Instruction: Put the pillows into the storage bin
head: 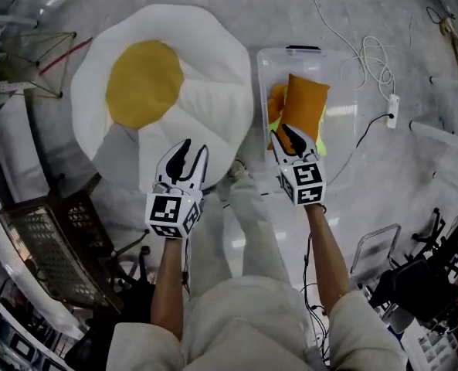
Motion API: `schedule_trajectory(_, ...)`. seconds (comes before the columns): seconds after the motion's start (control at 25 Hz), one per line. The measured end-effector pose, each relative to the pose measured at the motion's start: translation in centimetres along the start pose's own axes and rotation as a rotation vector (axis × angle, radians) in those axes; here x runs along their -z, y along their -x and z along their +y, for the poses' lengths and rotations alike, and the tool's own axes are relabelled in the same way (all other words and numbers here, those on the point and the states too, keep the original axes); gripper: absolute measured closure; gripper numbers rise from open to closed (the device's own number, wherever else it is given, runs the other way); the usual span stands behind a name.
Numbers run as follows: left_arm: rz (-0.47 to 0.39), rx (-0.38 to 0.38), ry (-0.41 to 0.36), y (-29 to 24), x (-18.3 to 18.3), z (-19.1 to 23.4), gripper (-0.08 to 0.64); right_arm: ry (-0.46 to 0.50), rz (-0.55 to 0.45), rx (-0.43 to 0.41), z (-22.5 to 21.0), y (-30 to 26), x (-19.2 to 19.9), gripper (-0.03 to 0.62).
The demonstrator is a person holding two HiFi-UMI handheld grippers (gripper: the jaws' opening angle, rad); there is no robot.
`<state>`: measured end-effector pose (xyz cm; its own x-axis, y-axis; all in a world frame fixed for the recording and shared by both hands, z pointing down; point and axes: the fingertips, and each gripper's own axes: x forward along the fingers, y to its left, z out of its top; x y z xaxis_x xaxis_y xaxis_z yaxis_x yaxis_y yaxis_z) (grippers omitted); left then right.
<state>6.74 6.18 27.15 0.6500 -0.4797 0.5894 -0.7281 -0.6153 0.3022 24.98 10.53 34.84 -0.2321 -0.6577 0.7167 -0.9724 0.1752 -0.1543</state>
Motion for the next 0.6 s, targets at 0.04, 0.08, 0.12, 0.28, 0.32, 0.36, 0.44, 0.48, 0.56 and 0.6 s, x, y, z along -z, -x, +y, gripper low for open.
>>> schedule_trajectory(0.04, -0.003, -0.018, 0.008, 1.0, -0.4, 0.6, 0.427, 0.005, -0.008, -0.005, 0.7, 0.3, -1.3, 0.488)
schedule_trajectory(0.08, -0.006, -0.035, 0.014, 2.0, -0.8, 1.1, 0.436, 0.016, -0.015, -0.01, 1.4, 0.7, -2.6, 0.503)
schedule_trajectory(0.12, -0.01, -0.05, 0.02, 3.0, -1.3, 1.6, 0.449, 0.033, -0.022, -0.015, 2.1, 1.2, -4.0, 0.525)
schedule_trajectory(0.28, -0.054, -0.108, 0.033, 6.7, -4.5, 3.6, 0.505, 0.089, -0.059, -0.024, 3.9, 2.9, -9.7, 0.58)
schedule_trajectory(0.32, -0.067, -0.121, 0.035, 7.5, -5.3, 4.2, 0.513, 0.092, -0.067, -0.028, 4.2, 3.3, -11.0, 0.589)
schedule_trajectory(0.36, -0.079, -0.132, 0.036, 8.4, -6.2, 4.7, 0.519, 0.096, -0.074, -0.032, 4.5, 3.7, -12.1, 0.592)
schedule_trajectory(0.44, -0.101, -0.154, 0.029, 10.3, -7.9, 5.5, 0.534, 0.109, -0.089, -0.051, 5.6, 4.7, -14.4, 0.592)
schedule_trajectory(0.48, -0.11, -0.167, 0.018, 11.5, -8.8, 5.7, 0.539, 0.12, -0.096, -0.062, 6.5, 5.3, -15.4, 0.592)
schedule_trajectory(0.56, -0.13, -0.186, -0.002, 13.9, -10.6, 5.8, 0.546, 0.151, -0.109, -0.082, 8.4, 6.8, -17.5, 0.592)
schedule_trajectory(0.6, -0.141, -0.192, -0.005, 15.1, -11.5, 5.8, 0.548, 0.171, -0.117, -0.091, 9.2, 7.6, -18.4, 0.592)
